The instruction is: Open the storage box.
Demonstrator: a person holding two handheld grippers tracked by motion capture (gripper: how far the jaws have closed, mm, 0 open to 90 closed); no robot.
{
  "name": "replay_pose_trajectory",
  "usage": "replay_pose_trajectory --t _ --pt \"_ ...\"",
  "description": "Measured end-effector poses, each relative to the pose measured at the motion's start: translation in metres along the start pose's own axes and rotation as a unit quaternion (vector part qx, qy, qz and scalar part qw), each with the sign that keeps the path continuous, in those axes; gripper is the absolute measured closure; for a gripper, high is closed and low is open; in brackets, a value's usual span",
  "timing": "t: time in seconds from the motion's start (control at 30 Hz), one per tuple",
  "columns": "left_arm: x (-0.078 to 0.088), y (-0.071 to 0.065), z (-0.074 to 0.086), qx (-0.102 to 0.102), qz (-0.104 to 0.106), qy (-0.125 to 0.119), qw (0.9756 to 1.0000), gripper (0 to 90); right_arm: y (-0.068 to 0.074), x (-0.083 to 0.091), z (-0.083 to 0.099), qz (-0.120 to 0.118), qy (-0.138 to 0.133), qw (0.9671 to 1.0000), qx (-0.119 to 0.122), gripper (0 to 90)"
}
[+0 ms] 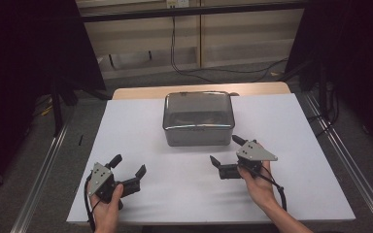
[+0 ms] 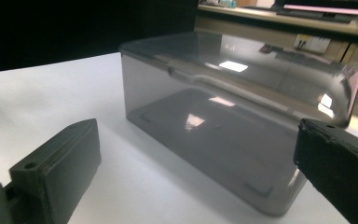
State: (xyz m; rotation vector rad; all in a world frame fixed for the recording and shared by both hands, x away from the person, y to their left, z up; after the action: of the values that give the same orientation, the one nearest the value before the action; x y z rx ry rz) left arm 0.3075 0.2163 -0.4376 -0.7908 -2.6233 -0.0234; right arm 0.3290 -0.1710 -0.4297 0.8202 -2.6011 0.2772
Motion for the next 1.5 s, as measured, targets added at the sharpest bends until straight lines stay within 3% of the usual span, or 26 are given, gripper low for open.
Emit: replay_pose_trajectory --t 0.3,0.5,0.63,0.73,0.8,0.83,0.87,0.97,1.0,1.1,1.13,1.17,1.2,1.23,1.3,1.37,1.4,1.47,1.5 --pt "0.001 -0.003 -0.001 -0.009 0.001 -0.001 1.0000 4.2 0.003 -0.012 -0.018 0.014 0.005 0.9989 0.044 0.5" --pt "-0.001 -0.001 -0.001 -0.008 0.001 0.003 1.0000 4.2 0.009 -0.024 -0.027 0.030 0.007 0.9952 0.093 1.1" --pt "-0.002 -0.002 -0.001 -0.010 0.002 0.005 0.9999 4.2 0.010 -0.028 -0.031 0.039 0.007 0.9928 0.113 1.5" --pt "-0.004 -0.002 -0.001 -0.010 0.003 0.006 0.9999 4.2 0.014 -0.035 -0.031 0.048 0.012 0.9871 0.152 1.0" --pt "-0.004 -0.002 -0.001 -0.012 0.001 0.008 0.9999 4.2 0.015 -0.036 -0.031 0.052 0.014 0.9860 0.158 0.4" --pt "-0.004 -0.002 -0.001 -0.013 0.003 0.008 0.9999 4.2 0.015 -0.041 -0.031 0.060 0.022 0.9827 0.174 0.0" --pt "-0.004 -0.002 -0.001 -0.013 0.005 0.008 0.9999 4.1 0.015 -0.042 -0.031 0.063 0.022 0.9825 0.174 0.1" --pt "-0.004 -0.002 -0.001 -0.012 0.007 0.005 0.9999 3.8 0.015 -0.045 -0.036 0.077 0.021 0.9766 0.200 0.2" --pt "-0.004 -0.002 -0.001 -0.012 0.007 0.005 0.9999 3.8 0.015 -0.045 -0.036 0.077 0.021 0.9766 0.200 0.2" --pt "-0.003 -0.001 -0.001 -0.013 0.006 0.006 0.9999 3.8 0.016 -0.048 -0.040 0.098 0.019 0.9658 0.239 2.8" --pt "-0.003 -0.001 -0.001 -0.013 0.006 0.006 0.9999 3.8 0.016 -0.049 -0.042 0.110 0.020 0.9592 0.259 5.1" --pt "-0.003 -0.001 -0.001 -0.010 0.006 0.003 0.9999 3.8 0.016 -0.049 -0.042 0.110 0.020 0.9592 0.259 5.1" --pt "-0.003 -0.001 -0.002 -0.011 0.006 0.004 0.9999 3.8 0.017 -0.050 -0.044 0.129 0.019 0.9490 0.287 8.5" --pt "-0.003 0.000 -0.002 -0.013 0.004 0.005 0.9999 3.8 0.017 -0.050 -0.044 0.129 0.019 0.9490 0.287 8.5" --pt "-0.004 0.000 -0.001 -0.011 0.006 0.004 0.9999 3.8 0.019 -0.052 -0.044 0.150 0.023 0.9342 0.323 10.8" --pt "-0.004 0.000 -0.002 -0.011 0.006 0.005 0.9999 3.8 0.020 -0.053 -0.045 0.156 0.026 0.9294 0.334 11.8" --pt "-0.004 0.000 -0.002 -0.012 0.005 0.005 0.9999 3.8 0.020 -0.053 -0.045 0.156 0.026 0.9294 0.334 11.8" --pt "-0.004 0.000 -0.002 -0.009 0.006 0.004 0.9999 3.8 0.022 -0.056 -0.043 0.163 0.031 0.9189 0.358 14.6" --pt "-0.004 0.000 -0.002 -0.008 0.006 0.002 0.9999 3.8 0.025 -0.057 -0.042 0.172 0.035 0.9062 0.385 18.8"
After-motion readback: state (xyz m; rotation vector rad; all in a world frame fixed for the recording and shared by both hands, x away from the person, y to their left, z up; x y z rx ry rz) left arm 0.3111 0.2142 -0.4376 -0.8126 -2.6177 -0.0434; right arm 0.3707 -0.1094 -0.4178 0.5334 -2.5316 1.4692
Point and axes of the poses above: each handheld gripper's, and its own axes: x roughly backward along the jaws, z roughly out of its underside, y roughly to its left, the point moved 1 cm from there along -x, roughly forward along the jaws, and after that the axes turned 12 degrees about y, right-handed, at the moved point
